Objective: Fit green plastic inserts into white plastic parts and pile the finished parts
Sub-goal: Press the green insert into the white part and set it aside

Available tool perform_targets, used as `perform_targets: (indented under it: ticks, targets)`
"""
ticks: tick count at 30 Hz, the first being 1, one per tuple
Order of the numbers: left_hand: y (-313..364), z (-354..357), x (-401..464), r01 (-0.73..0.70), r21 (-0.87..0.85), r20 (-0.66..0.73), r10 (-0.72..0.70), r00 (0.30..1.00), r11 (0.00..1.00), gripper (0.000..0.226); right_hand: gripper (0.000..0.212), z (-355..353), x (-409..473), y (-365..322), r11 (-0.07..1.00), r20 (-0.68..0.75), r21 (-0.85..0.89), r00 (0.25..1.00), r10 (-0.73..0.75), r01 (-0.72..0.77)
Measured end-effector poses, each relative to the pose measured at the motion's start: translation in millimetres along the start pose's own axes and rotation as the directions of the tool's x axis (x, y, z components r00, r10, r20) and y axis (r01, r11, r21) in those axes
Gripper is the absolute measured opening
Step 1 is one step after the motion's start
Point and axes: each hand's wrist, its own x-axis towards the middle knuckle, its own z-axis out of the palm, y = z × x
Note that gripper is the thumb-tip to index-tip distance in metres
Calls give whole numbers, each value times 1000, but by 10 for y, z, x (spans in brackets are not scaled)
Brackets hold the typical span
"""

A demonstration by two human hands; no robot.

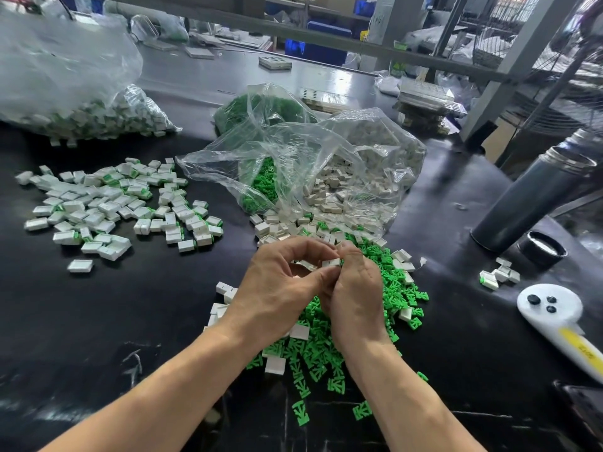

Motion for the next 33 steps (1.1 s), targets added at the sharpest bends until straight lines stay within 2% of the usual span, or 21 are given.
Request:
perform_targets:
  ticks: [13,21,23,26,33]
  targets:
    - [-3,19,-33,-18,3,-12,18,1000,1000,9,64,-2,-11,-30,1000,-10,4,1000,-12,12]
    - [6,58,-43,-40,-13,-31,39,999,999,9,48,48,-5,-18,1000,-37,17,999,-13,13]
    - [11,62,-49,-48,-13,-26,48,999,999,7,51,45,-8,-19,999,-41,23,999,-22,23]
    - [14,55,-53,-49,-23,-33,48,998,999,7,67,47,-27,-42,999,-12,50,1000,-16,16]
    - [-42,11,-31,1,-55,-8,-2,1000,999,7,70,-4,-57,-82,1000,17,24,1000,-18,18]
